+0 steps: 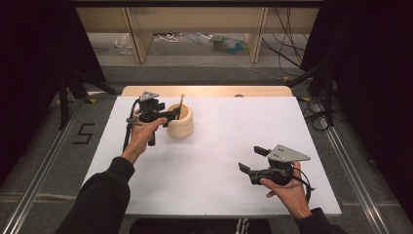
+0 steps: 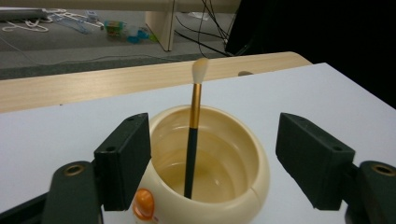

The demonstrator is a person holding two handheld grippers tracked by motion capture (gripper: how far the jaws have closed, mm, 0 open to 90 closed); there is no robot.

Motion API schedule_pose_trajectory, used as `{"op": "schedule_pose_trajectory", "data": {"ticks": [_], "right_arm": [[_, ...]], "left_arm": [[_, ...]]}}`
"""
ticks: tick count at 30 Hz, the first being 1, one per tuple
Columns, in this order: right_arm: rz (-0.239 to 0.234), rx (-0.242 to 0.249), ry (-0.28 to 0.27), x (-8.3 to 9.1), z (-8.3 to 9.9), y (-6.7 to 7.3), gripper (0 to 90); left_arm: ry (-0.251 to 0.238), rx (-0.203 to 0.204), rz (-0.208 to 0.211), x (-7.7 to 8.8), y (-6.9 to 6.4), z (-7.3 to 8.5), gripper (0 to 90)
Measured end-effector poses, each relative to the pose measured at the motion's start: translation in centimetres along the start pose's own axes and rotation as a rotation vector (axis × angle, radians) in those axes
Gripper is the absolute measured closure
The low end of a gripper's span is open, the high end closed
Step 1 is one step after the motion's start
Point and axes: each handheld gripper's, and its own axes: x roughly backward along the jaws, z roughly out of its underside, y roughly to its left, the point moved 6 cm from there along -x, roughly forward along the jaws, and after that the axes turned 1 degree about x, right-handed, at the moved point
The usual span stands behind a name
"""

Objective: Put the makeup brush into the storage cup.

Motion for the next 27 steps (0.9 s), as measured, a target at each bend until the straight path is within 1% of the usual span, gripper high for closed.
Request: {"op": "schedule_pose_trajectory", "data": {"ticks": [1, 2, 3, 5, 9, 10, 11, 12, 14, 15, 17, 18, 20, 23, 24, 26, 27], "right_arm": [[-0.001, -0.002, 0.000, 0.0, 0.0, 0.0, 19.7], [0.000, -0.001, 0.001, 0.0, 0.0, -0.1, 19.8], [0.001, -0.004, 0.003, 0.0, 0.0, -0.1, 19.8], [0.005, -0.007, -0.005, -0.1, 0.0, -0.1, 19.7], [0.002, -0.004, 0.003, 0.0, 0.0, -0.1, 19.8], [0.005, -0.004, -0.002, 0.0, 0.0, -0.1, 19.7], [0.006, -0.003, -0.003, 0.0, 0.0, -0.1, 19.8], [0.001, -0.003, 0.002, 0.1, 0.0, -0.1, 19.7], [0.002, -0.003, 0.001, 0.1, 0.0, -0.1, 19.7], [0.006, -0.003, -0.002, 0.0, 0.0, -0.1, 19.8], [0.002, -0.002, 0.006, 0.0, 0.0, -0.1, 19.8], [0.005, -0.001, 0.001, 0.0, 0.0, -0.1, 19.8], [0.003, -0.001, 0.002, 0.0, 0.0, -0.1, 19.8], [0.004, -0.002, 0.003, 0.1, 0.0, -0.1, 19.8], [0.003, -0.003, 0.001, 0.1, 0.0, -0.1, 19.8], [0.001, -0.014, 0.011, 0.1, 0.0, 0.0, 19.8], [0.005, -0.001, -0.002, 0.1, 0.0, -0.2, 19.7]], "left_arm": [[-0.002, 0.003, 0.016, 0.2, -0.3, 0.1, 25.6], [0.004, -0.009, 0.013, 0.4, -0.5, 0.1, 24.9], [0.002, -0.017, 0.018, 0.6, -0.7, 0.2, 24.1], [0.001, -0.026, 0.028, 0.8, -1.0, 0.2, 23.9], [-0.005, -0.035, 0.036, 1.2, -1.4, 0.2, 23.4], [-0.006, -0.045, 0.041, 1.3, -1.4, 0.2, 23.2], [-0.005, -0.068, 0.050, 1.5, -1.5, 0.3, 22.8], [-0.003, -0.064, 0.054, 1.5, -1.6, 0.4, 22.7], [0.000, -0.076, 0.053, 1.7, -1.6, 0.6, 22.5], [0.001, -0.095, 0.054, 1.9, -1.7, 0.7, 22.3], [-0.004, -0.101, 0.056, 2.1, -1.9, 1.0, 21.9], [-0.008, -0.120, 0.054, 2.2, -1.9, 1.1, 21.6], [-0.011, -0.123, 0.062, 2.4, -2.0, 1.3, 21.9], [-0.017, -0.133, 0.066, 2.7, -2.2, 1.7, 21.8], [-0.018, -0.130, 0.062, 2.8, -2.2, 1.8, 21.8], [-0.023, -0.139, 0.069, 3.2, -2.3, 2.0, 21.9], [-0.027, -0.140, 0.073, 3.4, -2.4, 2.1, 22.0]]}}
